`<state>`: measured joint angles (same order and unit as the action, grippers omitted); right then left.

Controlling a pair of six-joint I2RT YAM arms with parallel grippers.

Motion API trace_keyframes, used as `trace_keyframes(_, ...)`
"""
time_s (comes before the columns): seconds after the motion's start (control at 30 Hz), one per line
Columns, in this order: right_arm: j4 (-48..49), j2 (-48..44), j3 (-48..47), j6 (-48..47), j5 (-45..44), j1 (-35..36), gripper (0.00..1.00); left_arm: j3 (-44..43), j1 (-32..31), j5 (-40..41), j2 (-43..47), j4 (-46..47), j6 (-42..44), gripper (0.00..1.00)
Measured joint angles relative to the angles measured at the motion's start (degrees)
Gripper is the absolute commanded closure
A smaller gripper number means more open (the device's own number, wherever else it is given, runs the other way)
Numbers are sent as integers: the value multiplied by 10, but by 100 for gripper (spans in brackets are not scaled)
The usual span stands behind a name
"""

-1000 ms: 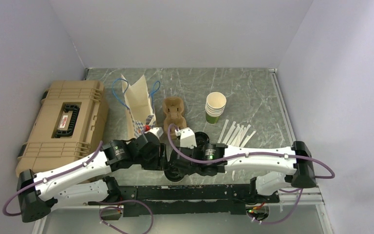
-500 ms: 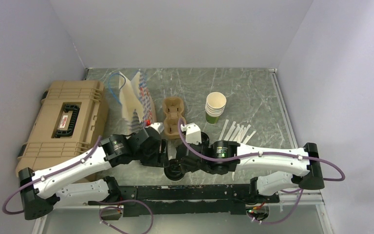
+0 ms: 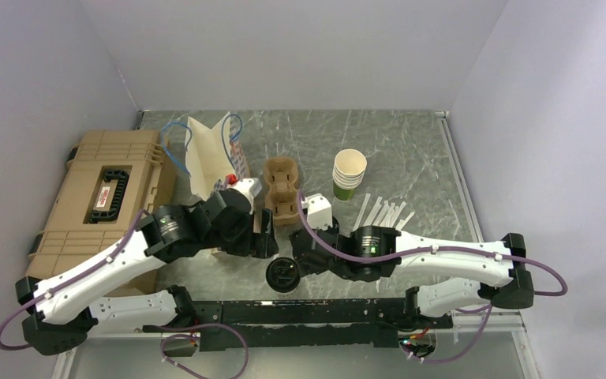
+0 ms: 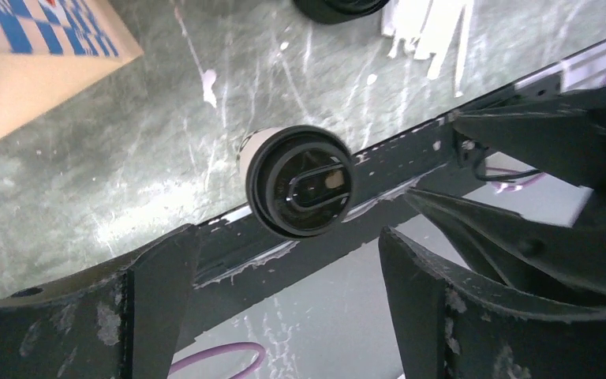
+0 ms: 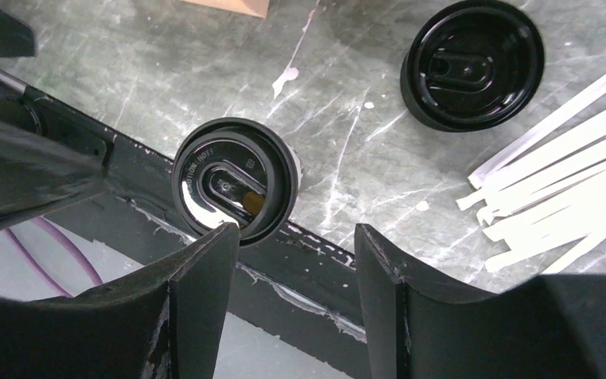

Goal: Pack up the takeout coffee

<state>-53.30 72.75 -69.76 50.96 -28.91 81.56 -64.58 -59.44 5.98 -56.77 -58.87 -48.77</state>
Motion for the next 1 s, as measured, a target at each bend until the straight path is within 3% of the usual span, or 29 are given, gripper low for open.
trace_keyframes(0.1,-5,-10,-7,-14,-12,-3,38,-51,0,7,0,-20,14,1)
trace_keyframes(0.27,-7,-26,-36,-45,-28,-12,33,-169,0,30,-2,-64,40,1)
trace_keyframes(0.53,-2,-45,-56,-117,6,-33,10,-336,0,98,-26,-164,61,1)
trace_keyframes(0.67,10,-28,-49,-145,58,-34,1,-364,0,146,-28,-230,48,1)
trace_keyframes(1.0,71,57,-12,-182,153,-34,0,-338,0,238,22,-297,-24,1)
